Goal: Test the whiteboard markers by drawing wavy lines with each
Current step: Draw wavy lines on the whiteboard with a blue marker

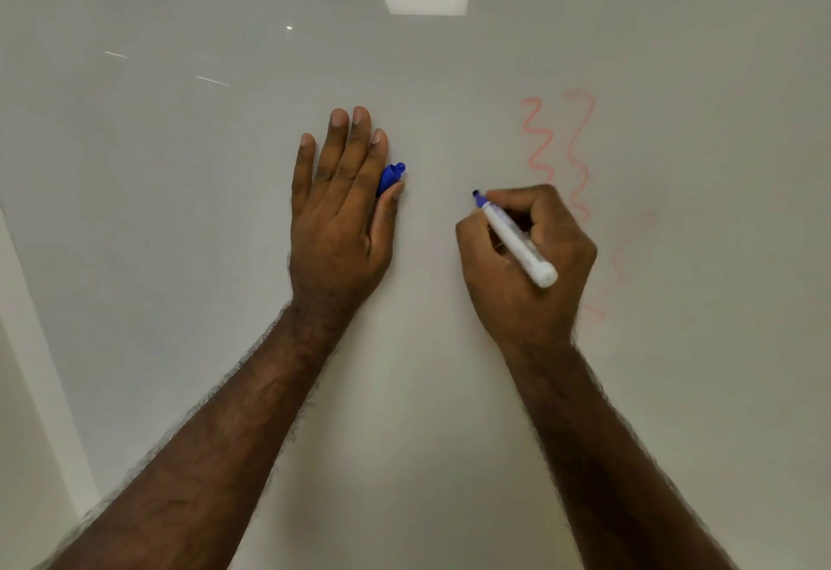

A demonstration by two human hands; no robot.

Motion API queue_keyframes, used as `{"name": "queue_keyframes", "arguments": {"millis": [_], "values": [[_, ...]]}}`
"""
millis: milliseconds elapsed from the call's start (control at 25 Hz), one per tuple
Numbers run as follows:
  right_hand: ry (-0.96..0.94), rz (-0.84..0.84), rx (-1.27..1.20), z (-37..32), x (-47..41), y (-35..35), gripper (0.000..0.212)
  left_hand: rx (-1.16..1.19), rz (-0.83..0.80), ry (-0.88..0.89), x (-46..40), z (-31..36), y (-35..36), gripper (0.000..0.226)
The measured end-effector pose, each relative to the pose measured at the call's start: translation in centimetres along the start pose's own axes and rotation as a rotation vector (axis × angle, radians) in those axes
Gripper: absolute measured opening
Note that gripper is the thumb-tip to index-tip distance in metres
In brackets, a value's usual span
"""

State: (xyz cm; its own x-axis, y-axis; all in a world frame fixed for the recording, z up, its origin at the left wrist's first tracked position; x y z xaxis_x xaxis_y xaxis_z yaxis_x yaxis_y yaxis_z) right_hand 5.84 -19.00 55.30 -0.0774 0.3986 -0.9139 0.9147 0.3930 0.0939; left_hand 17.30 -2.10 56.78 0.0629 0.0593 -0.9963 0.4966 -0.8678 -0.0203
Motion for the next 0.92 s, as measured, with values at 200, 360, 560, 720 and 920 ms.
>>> {"name": "queue_keyframes", "arguments": {"millis": [200,360,560,720,920], "values": [[0.04,-0.005,-0.008,1.3,2.6,-0.6,0.011,0.002,0.005,0.005,0.2,0.0,0.1,0.047],[0.076,-0.125,0.014,2.3,7.3,0.2,0.01,-0.003,0.018,-0.004,0.4,0.0,-0.1,0.047],[0.083,-0.086,0.002,4.5,8.8,-0.8,0.009,0.002,0.01,-0.014,1.2,0.1,-0.1,0.046],[0.014,-0.144,0.035,4.2,10.7,-0.6,0.009,-0.002,0.005,-0.02,3.0,0.3,-0.1,0.046],[0.005,-0.243,0.033,5.0,12.2,-0.1,0.007,-0.015,0.003,-0.022,5.2,0.4,-0.2,0.045]]}}
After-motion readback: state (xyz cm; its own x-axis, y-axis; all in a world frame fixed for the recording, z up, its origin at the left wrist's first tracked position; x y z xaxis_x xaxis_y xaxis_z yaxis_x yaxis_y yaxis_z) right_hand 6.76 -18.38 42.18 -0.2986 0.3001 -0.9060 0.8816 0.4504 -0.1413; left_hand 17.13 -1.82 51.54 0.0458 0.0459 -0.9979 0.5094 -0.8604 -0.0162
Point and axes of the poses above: each hand's wrist, its own x-axis away from the middle knuckle, its own y-axis out of the palm, z = x × y, the point moved 8 cm from there along -x, towards the middle knuckle, and after that the axes turned 8 degrees about x, right-handed, at the moved point
